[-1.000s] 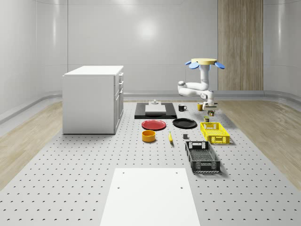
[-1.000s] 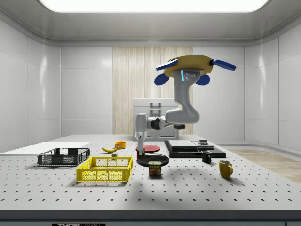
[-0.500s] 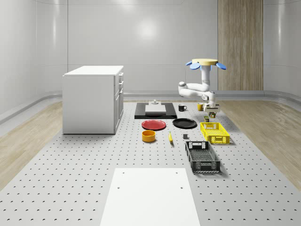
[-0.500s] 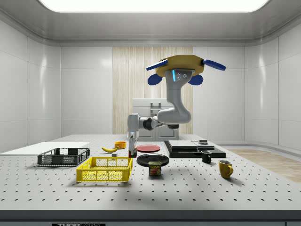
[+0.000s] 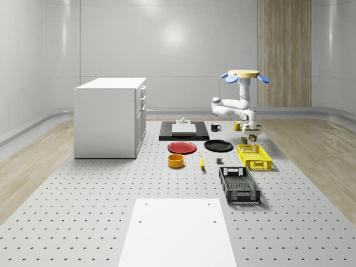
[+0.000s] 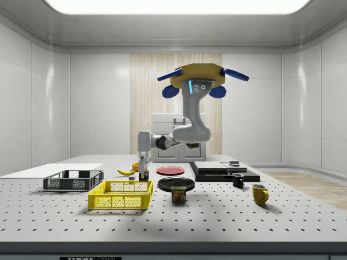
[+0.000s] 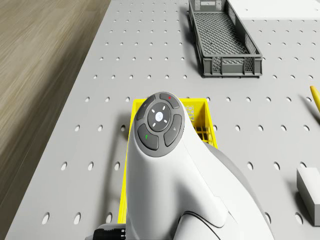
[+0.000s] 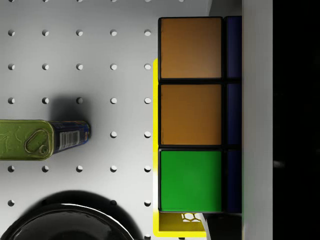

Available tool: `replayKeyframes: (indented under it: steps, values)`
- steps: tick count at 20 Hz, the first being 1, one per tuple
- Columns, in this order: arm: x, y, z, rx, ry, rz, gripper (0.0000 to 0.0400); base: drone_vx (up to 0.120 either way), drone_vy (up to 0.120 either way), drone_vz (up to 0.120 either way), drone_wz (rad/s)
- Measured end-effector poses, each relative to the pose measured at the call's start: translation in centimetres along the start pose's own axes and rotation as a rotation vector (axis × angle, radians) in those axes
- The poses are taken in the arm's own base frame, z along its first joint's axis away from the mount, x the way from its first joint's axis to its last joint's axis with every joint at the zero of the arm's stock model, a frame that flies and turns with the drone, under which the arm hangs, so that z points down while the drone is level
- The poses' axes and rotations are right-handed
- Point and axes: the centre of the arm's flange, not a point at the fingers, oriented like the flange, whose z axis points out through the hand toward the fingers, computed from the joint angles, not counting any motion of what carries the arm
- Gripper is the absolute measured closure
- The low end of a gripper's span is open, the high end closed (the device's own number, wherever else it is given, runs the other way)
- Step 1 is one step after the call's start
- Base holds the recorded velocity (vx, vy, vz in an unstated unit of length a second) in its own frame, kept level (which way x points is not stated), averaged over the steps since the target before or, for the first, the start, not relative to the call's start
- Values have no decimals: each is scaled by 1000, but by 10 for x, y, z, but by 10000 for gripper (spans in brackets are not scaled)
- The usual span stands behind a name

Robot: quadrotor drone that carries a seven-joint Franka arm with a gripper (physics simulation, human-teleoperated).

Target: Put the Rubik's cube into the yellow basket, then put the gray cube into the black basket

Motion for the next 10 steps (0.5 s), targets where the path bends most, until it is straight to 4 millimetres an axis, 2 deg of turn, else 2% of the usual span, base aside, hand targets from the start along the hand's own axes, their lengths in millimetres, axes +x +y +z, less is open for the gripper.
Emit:
replayKeyframes:
  steps: [3, 5, 7, 10]
  values:
    - [0, 0, 0, 0, 0, 0, 75, 120, 0, 0, 0]
    - [0, 0, 0, 0, 0, 0, 75, 100, 0, -100, 0]
    - [0, 0, 0, 0, 0, 0, 75, 0, 0, -120, 0]
    - [0, 0, 0, 0, 0, 0, 75, 0, -107, -120, 0]
